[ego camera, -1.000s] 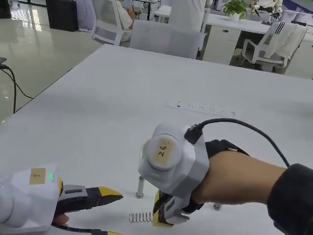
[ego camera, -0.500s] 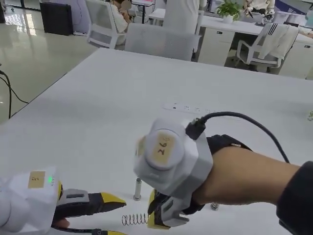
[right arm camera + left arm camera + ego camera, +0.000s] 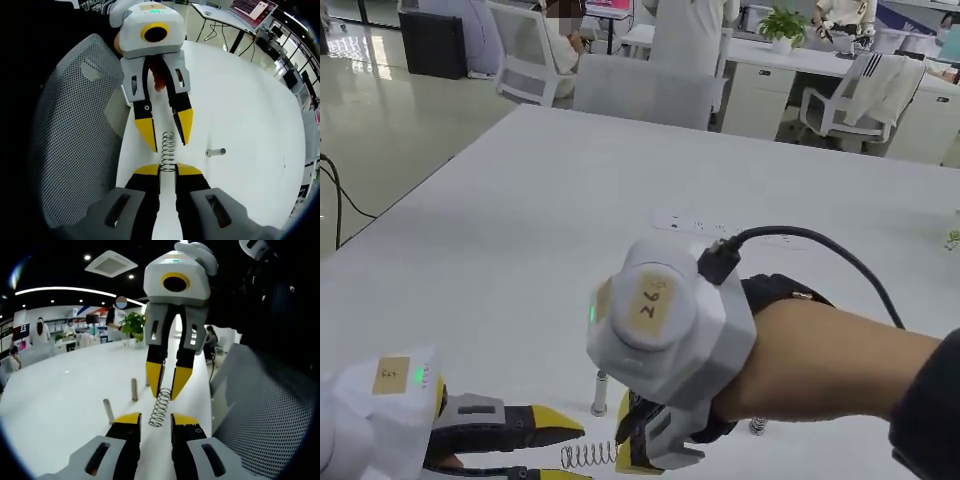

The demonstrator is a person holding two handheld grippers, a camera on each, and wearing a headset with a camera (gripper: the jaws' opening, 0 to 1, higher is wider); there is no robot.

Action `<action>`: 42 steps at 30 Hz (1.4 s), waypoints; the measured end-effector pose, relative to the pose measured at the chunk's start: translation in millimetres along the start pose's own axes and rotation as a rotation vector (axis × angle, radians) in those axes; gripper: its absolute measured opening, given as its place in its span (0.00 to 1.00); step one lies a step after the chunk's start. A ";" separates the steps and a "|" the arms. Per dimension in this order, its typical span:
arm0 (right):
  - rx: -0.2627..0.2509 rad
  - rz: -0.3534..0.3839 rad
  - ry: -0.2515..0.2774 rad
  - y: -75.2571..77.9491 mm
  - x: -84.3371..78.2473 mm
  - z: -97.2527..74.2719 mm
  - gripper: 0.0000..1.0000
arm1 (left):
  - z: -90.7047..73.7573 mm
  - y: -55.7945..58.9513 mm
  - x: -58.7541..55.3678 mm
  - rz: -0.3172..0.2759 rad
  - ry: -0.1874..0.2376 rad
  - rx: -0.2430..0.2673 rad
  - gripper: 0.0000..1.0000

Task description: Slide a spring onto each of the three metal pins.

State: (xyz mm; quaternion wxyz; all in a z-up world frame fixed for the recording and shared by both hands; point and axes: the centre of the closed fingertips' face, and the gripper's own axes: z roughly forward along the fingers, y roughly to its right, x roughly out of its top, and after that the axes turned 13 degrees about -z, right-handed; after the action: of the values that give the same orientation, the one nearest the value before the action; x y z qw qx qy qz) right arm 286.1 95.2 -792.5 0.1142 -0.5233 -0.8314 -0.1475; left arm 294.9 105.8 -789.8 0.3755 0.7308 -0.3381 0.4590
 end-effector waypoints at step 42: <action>-0.053 -0.054 0.074 4.8 37.0 -19.2 0.08 | -0.2 8.0 0.2 0.043 -0.003 -0.037 0.03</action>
State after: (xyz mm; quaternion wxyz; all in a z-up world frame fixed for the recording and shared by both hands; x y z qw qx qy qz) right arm 275.3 121.1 -761.3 0.1267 -0.4978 -0.8362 -0.1919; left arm 288.1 102.0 -787.6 0.3783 0.7171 -0.3628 0.4595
